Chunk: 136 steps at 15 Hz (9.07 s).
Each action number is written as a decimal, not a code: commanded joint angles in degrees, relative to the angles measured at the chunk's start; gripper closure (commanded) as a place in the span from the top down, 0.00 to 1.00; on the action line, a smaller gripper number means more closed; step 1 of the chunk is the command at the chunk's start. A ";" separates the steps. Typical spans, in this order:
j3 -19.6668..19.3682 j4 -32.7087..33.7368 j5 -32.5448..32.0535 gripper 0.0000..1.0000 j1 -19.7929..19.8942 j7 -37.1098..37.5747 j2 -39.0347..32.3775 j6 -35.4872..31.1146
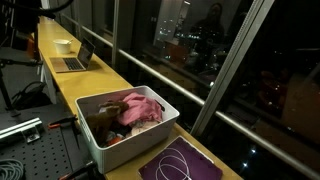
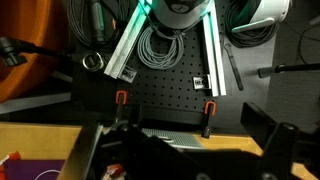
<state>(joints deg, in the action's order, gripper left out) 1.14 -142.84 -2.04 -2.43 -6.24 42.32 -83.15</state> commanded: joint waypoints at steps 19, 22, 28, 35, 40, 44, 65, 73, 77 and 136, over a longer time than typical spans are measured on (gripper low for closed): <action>0.64 11.81 -2.90 1.00 -1.46 -2.82 -26.89 -28.61; 0.79 12.87 -2.97 1.00 -1.50 -2.72 -31.29 -35.03; 0.01 15.44 -4.29 1.00 -0.21 -4.23 -41.71 -45.84; -1.78 22.57 -3.99 1.00 3.59 -8.32 -55.95 -49.42; -1.02 29.00 -2.99 1.00 5.42 -10.55 -64.06 -50.35; -0.20 34.27 -1.69 1.00 6.08 -11.23 -70.23 -51.35; 2.35 28.40 -0.76 0.16 3.70 -7.64 -71.49 -50.12; 1.80 16.83 -1.37 0.00 2.92 -6.54 -49.38 -44.90; 2.82 18.01 -4.81 0.00 0.07 -4.14 -39.84 -36.56; 10.14 19.92 -0.73 1.00 -7.56 2.94 -45.79 -21.26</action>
<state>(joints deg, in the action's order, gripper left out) 12.17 -114.30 -3.79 -10.69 -1.19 -9.16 -99.21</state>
